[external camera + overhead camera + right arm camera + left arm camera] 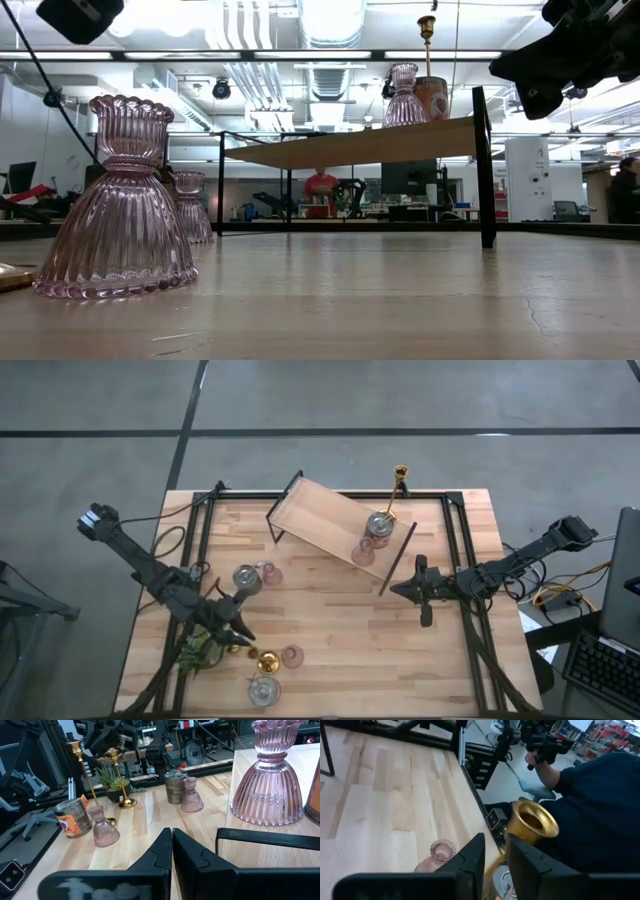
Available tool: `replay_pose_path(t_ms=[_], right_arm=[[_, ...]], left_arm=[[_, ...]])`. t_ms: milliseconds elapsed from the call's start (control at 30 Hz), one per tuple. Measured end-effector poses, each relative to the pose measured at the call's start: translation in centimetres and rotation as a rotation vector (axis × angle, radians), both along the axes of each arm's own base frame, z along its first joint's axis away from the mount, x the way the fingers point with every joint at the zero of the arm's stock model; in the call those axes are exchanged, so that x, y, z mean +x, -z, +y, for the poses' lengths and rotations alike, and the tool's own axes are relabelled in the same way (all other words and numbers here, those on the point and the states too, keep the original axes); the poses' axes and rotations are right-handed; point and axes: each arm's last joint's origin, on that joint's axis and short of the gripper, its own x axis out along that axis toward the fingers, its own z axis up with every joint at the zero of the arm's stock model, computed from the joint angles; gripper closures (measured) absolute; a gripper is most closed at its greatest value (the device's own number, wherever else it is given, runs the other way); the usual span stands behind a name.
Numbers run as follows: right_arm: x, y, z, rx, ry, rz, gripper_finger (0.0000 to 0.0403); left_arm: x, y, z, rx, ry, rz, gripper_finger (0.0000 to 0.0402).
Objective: Pick & Place candle stick holders
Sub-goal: Put the right gold candle holder on the shelf aligned with the other gold candle holder
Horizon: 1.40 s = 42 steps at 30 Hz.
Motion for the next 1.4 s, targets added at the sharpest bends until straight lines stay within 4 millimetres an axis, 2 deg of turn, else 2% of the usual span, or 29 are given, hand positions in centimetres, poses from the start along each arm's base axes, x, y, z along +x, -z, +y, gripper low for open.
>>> replay_pose_path(t_ms=[133, 267, 467, 600, 967, 1133, 1400], right_arm=[[0.0, 0.0, 0.0, 0.0, 0.0, 0.0, 0.0394], [0.0, 0.0, 0.0, 0.0, 0.0, 0.0, 0.0394], [0.0, 0.0, 0.0, 0.0, 0.0, 0.001, 0.0394], [0.0, 0.0, 0.0, 0.0, 0.0, 0.001, 0.0394], [0.0, 0.1, 0.0, -0.001, 0.007, 0.002, 0.0394], [0.0, 0.1, -0.1, -0.005, 0.025, 0.002, 0.0394], [0.0, 0.2, -0.1, -0.005, 0.025, 0.004, 0.0394]], left_arm=[[-0.2, -0.1, 0.4, 0.061, -0.033, -0.04, 0.0293], [0.0, 0.2, 0.3, 0.146, -0.037, -0.064, 0.0249], [0.2, 0.8, -0.4, 0.11, 0.055, -0.003, 0.018], [0.5, 1.4, -0.8, 0.07, 0.091, 0.067, 0.016], [2.2, 3.7, -2.2, 0.119, 0.084, 0.163, 0.0168], [2.7, 3.6, -2.6, 0.101, 0.087, 0.121, 0.0172], [2.9, 3.3, -2.6, 0.102, 0.062, 0.079, 0.0225]])
